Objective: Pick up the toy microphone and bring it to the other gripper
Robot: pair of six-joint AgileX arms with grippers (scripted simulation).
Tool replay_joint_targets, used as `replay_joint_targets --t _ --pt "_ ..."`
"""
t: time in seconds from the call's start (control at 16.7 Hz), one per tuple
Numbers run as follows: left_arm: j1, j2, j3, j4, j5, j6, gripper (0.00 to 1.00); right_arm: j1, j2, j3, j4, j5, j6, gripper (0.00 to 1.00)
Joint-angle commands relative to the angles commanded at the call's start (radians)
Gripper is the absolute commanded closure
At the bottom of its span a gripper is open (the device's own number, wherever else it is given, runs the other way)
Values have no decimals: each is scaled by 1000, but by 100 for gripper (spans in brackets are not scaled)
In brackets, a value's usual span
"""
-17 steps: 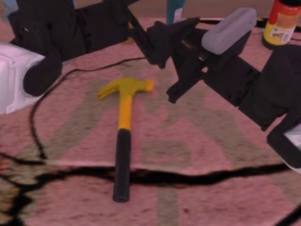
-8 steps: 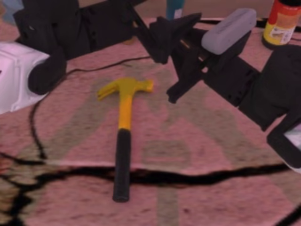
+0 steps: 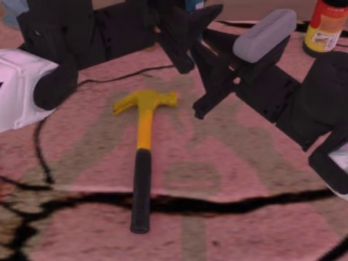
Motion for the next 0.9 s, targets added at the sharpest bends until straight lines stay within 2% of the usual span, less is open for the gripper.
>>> replay_joint_targets --t 0.06,0.12,0.6,0.9 --pt "0 0 0 0 0 0 98 0 0 0 0 0 0 100" --pt "0 0 0 0 0 0 100 0 0 0 0 0 0 100" --pt "0 0 0 0 0 0 100 0 0 0 0 0 0 100" --pt "0 0 0 0 0 0 100 0 0 0 0 0 0 62"
